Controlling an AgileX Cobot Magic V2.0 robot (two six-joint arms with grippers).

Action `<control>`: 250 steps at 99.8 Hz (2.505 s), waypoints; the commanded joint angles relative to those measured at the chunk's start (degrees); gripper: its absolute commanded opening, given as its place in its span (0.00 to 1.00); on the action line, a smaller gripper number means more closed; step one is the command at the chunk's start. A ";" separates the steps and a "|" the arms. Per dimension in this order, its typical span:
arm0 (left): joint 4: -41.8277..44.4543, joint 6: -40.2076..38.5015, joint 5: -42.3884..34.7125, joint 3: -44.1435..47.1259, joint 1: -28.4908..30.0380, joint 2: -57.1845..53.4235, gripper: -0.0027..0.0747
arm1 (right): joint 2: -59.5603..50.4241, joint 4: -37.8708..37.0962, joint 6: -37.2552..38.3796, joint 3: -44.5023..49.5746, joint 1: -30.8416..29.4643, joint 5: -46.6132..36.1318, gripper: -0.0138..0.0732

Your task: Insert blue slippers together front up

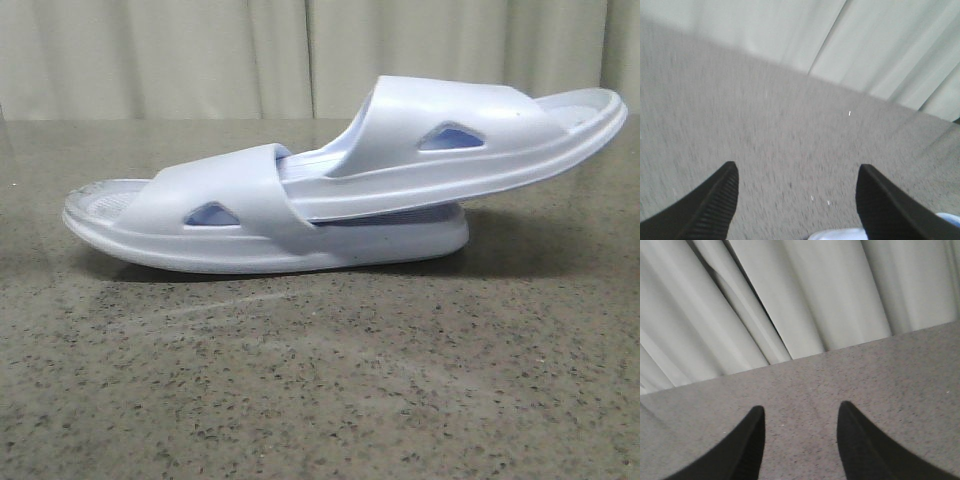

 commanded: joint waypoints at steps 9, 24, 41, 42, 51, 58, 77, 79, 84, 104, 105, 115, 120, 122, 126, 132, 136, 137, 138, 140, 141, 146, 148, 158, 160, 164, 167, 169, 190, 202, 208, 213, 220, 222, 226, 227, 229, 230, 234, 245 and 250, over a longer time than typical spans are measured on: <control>-0.29 9.45 -1.01 -2.00 -0.18 -8.77 0.61 | -0.31 -7.01 -2.65 -0.54 -0.10 -7.58 0.48; 3.23 10.10 -1.57 -1.40 -0.18 -14.48 0.61 | -2.21 -11.49 -2.65 3.78 -0.10 -14.52 0.48; 6.59 10.10 -2.46 2.34 -0.18 -20.18 0.61 | -7.29 -15.18 -2.65 11.66 -0.10 -25.20 0.48; 6.75 10.10 -2.46 2.56 -0.18 -20.66 0.61 | -7.54 -15.18 -2.65 12.25 -0.10 -25.82 0.48; 7.47 10.10 -2.83 5.66 -0.18 -23.38 0.61 | -10.72 -17.16 -2.65 15.42 -0.10 -27.04 0.48; 7.47 10.10 -3.93 8.28 -0.18 -25.49 0.61 | -12.95 -17.39 -2.65 17.19 -0.10 -25.64 0.48; 7.47 10.10 -8.21 15.13 -0.18 -29.92 0.61 | -17.94 -17.39 -2.65 20.12 -0.10 -21.60 0.48; 7.47 10.10 -8.64 15.75 -0.18 -30.38 0.61 | -18.40 -17.39 -2.65 20.28 -0.10 -21.60 0.48; 6.76 10.10 -9.91 17.14 -0.18 -30.97 0.61 | -19.38 -17.39 -2.65 20.38 -0.10 -21.26 0.48; 5.77 10.10 -12.90 17.87 -0.18 -31.15 0.61 | -20.23 -17.39 -2.65 20.38 -0.10 -17.68 0.48; 5.77 10.10 -12.90 17.87 -0.18 -31.15 0.61 | -20.23 -17.39 -2.65 20.38 -0.10 -17.70 0.48; 5.77 10.10 -12.90 17.87 -0.18 -31.15 0.61 | -20.23 -17.39 -2.65 20.38 -0.10 -17.70 0.48; 5.77 10.10 -12.90 17.87 -0.18 -31.15 0.61 | -20.23 -17.39 -2.65 20.38 -0.10 -17.70 0.48; 5.77 10.10 -12.90 17.87 -0.18 -31.15 0.61 | -20.23 -17.39 -2.65 20.38 -0.10 -17.70 0.48; 5.77 10.10 -12.90 17.87 -0.18 -31.15 0.60 | -20.23 -17.39 -2.65 20.38 -0.10 -17.80 0.48; 5.77 10.10 -12.90 17.87 -0.18 -31.15 0.56 | -20.23 -17.39 -2.65 20.38 -0.10 -17.80 0.46; 5.77 10.10 -12.90 17.87 -0.18 -31.15 0.52 | -20.23 -17.39 -2.65 20.38 -0.10 -17.80 0.42; 5.77 10.10 -12.90 17.87 -0.18 -31.15 0.52 | -20.23 -17.39 -2.65 20.38 -0.10 -17.80 0.40; 5.77 10.10 -12.90 17.87 -0.18 -31.15 0.50 | -20.23 -17.39 -2.65 20.38 -0.10 -17.80 0.39; 5.77 10.10 -12.90 17.87 -0.18 -31.15 0.48 | -20.23 -17.39 -2.65 20.38 -0.10 -17.80 0.36; 5.77 10.10 -12.90 17.87 -0.18 -31.15 0.47 | -20.23 -17.39 -2.65 20.38 -0.10 -17.91 0.36; 5.77 10.10 -12.90 17.87 -0.18 -31.15 0.40 | -20.23 -17.39 -2.65 20.38 -0.10 -17.89 0.28; 5.77 10.10 -12.90 17.87 -0.18 -31.15 0.38 | -20.23 -17.39 -2.65 20.38 -0.10 -17.89 0.25; 5.77 10.10 -12.90 17.87 -0.18 -31.15 0.24 | -20.23 -17.29 -2.65 20.38 -0.10 -17.89 0.09; 5.77 10.10 -12.90 17.87 -0.18 -31.15 0.22 | -20.23 -17.29 -2.65 20.38 -0.10 -17.89 0.08; 5.77 10.10 -12.90 17.87 -0.18 -31.15 0.17 | -20.23 -17.29 -2.65 20.38 -0.10 -17.89 0.03; 5.77 10.10 -12.90 17.87 -0.18 -31.15 0.13 | -20.23 -17.29 -2.65 20.38 -0.10 -17.89 0.04; 5.77 10.10 -12.90 17.87 -0.18 -31.15 0.11 | -20.23 -17.29 -2.65 20.38 -0.10 -17.89 0.04; 5.77 10.10 -12.90 17.87 -0.18 -31.15 0.06 | -20.23 -17.29 -2.65 20.38 -0.10 -17.89 0.04; 5.77 10.10 -12.90 17.87 -0.18 -31.15 0.06 | -20.23 -17.29 -2.65 20.38 -0.10 -17.89 0.04; 5.77 10.10 -12.90 17.87 -0.18 -31.15 0.06 | -20.23 -17.29 -2.65 20.38 -0.10 -17.89 0.04; 5.77 10.10 -12.90 17.87 -0.18 -31.15 0.06 | -20.23 -17.29 -2.65 20.38 -0.10 -17.89 0.04; 5.77 10.10 -12.90 17.87 -0.18 -31.15 0.06 | -20.23 -17.29 -2.65 20.38 -0.10 -17.89 0.04; 5.77 10.10 -12.90 17.87 -0.18 -31.15 0.06 | -20.23 -17.29 -2.65 20.38 -0.10 -17.89 0.04; 5.77 10.10 -12.90 17.87 -0.18 -31.15 0.06 | -20.23 -17.29 -2.65 20.38 -0.10 -17.89 0.04; 5.77 10.10 -12.90 17.87 -0.18 -31.15 0.06 | -20.23 -17.29 -2.65 20.38 -0.10 -17.89 0.04; 5.77 10.10 -12.90 17.87 -0.18 -31.15 0.06 | -20.23 -17.29 -2.65 20.38 -0.10 -17.89 0.04; 5.77 10.10 -12.90 17.87 -0.18 -31.15 0.06 | -20.23 -17.29 -2.65 20.38 -0.10 -17.89 0.04; 5.77 10.10 -12.90 17.87 -0.18 -31.15 0.06 | -20.23 -17.29 -2.65 20.38 -0.10 -17.89 0.04; 5.77 10.10 -12.90 17.87 -0.18 -31.15 0.06 | -20.23 -17.29 -2.65 20.38 -0.10 -17.89 0.04; 5.77 10.10 -12.90 17.87 -0.18 -31.15 0.06 | -20.23 -17.29 -2.65 20.38 -0.10 -17.89 0.04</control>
